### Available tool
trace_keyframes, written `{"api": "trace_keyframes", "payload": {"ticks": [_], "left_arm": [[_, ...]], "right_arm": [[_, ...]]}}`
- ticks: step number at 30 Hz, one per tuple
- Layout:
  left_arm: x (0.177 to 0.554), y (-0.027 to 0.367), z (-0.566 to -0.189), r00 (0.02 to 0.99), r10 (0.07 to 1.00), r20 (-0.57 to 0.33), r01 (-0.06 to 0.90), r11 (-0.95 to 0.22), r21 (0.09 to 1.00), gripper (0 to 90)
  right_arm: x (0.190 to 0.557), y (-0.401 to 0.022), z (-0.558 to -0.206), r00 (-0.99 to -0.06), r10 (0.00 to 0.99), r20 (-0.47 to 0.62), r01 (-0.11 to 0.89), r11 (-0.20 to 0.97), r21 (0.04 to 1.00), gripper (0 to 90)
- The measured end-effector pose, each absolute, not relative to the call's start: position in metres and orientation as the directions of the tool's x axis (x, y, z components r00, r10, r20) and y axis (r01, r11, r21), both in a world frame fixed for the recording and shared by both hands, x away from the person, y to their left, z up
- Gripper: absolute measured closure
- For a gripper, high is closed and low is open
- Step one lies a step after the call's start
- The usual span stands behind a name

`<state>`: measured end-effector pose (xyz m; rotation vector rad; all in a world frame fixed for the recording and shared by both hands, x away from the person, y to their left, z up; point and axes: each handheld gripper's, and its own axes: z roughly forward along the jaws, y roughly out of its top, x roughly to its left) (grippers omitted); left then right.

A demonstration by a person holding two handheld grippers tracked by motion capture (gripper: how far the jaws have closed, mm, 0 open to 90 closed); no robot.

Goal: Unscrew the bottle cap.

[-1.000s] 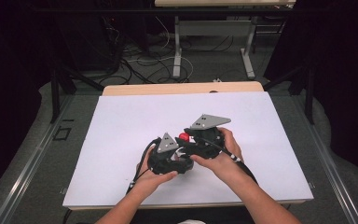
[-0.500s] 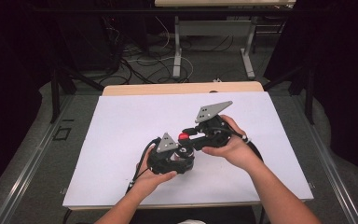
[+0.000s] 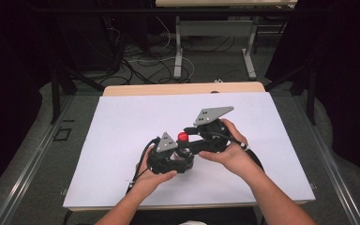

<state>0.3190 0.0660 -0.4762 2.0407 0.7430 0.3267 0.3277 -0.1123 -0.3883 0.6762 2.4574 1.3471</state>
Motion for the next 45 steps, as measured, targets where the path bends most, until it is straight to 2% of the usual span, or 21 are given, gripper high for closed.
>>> {"api": "trace_keyframes", "payload": {"ticks": [2,9,12,13,16,17,18,19,21,22,24,26,29,31,32,34,38,45], "left_arm": [[0.319,0.066,-0.476,0.785,0.618,-0.048,0.374,-0.41,0.832,30.3],[0.318,0.064,-0.477,0.789,0.612,-0.049,0.373,-0.416,0.829,30.3],[0.318,0.063,-0.477,0.795,0.605,-0.04,0.368,-0.429,0.825,30.3],[0.318,0.063,-0.477,0.794,0.607,-0.039,0.368,-0.427,0.826,30.3],[0.318,0.065,-0.477,0.797,0.603,-0.039,0.366,-0.43,0.825,30.3],[0.319,0.065,-0.477,0.796,0.604,-0.045,0.368,-0.423,0.828,30.3],[0.319,0.065,-0.477,0.797,0.601,-0.054,0.372,-0.419,0.828,30.3],[0.319,0.065,-0.477,0.801,0.596,-0.059,0.372,-0.417,0.83,30.3],[0.319,0.065,-0.477,0.804,0.591,-0.059,0.368,-0.417,0.831,30.3],[0.318,0.065,-0.476,0.806,0.589,-0.056,0.363,-0.418,0.833,30.3],[0.319,0.065,-0.475,0.814,0.579,-0.041,0.348,-0.43,0.833,30.3],[0.319,0.065,-0.475,0.814,0.579,-0.043,0.348,-0.427,0.835,30.3],[0.318,0.066,-0.475,0.807,0.588,-0.058,0.365,-0.419,0.832,30.3],[0.32,0.067,-0.476,0.803,0.594,-0.052,0.365,-0.421,0.831,30.3],[0.32,0.067,-0.476,0.799,0.599,-0.052,0.367,-0.417,0.832,30.3],[0.32,0.067,-0.476,0.795,0.604,-0.05,0.369,-0.418,0.83,30.3],[0.32,0.068,-0.475,0.791,0.61,-0.058,0.374,-0.406,0.834,30.3],[0.319,0.066,-0.475,0.791,0.609,-0.057,0.38,-0.416,0.826,30.3]], "right_arm": [[0.318,-0.107,-0.391,-0.826,0.559,-0.073,0.247,0.475,0.844,52.6],[0.32,-0.102,-0.396,-0.822,0.567,-0.059,0.247,0.447,0.86,52.9],[0.323,-0.1,-0.397,-0.823,0.565,-0.057,0.246,0.445,0.861,56.0],[0.326,-0.1,-0.396,-0.825,0.559,-0.076,0.234,0.462,0.855,60.6],[0.331,-0.101,-0.394,-0.857,0.512,-0.065,0.226,0.486,0.844,61.1],[0.336,-0.103,-0.394,-0.877,0.476,-0.064,0.207,0.496,0.843,61.2],[0.345,-0.107,-0.391,-0.916,0.398,-0.041,0.187,0.518,0.835,61.4],[0.345,-0.107,-0.391,-0.916,0.398,-0.041,0.187,0.518,0.835,61.4],[0.357,-0.112,-0.387,-0.956,0.292,-0.004,0.165,0.552,0.817,61.5],[0.357,-0.112,-0.387,-0.956,0.292,-0.004,0.165,0.552,0.817,61.5],[0.364,-0.114,-0.386,-0.978,0.207,-0.013,0.109,0.57,0.814,61.5],[0.365,-0.115,-0.385,-0.983,0.181,-0.024,0.086,0.576,0.813,61.4],[0.363,-0.114,-0.385,-0.976,0.218,-0.013,0.115,0.563,0.818,59.0],[0.359,-0.112,-0.385,-0.966,0.26,-0.001,0.144,0.536,0.832,46.2],[0.353,-0.112,-0.383,-0.945,0.325,-0.03,0.154,0.525,0.837,44.9],[0.345,-0.112,-0.382,-0.918,0.393,-0.056,0.176,0.529,0.83,44.9],[0.334,-0.111,-0.384,-0.889,0.456,-0.054,0.21,0.509,0.835,45.3],[0.324,-0.108,-0.391,-0.833,0.552,-0.032,0.273,0.461,0.844,54.2]]}}
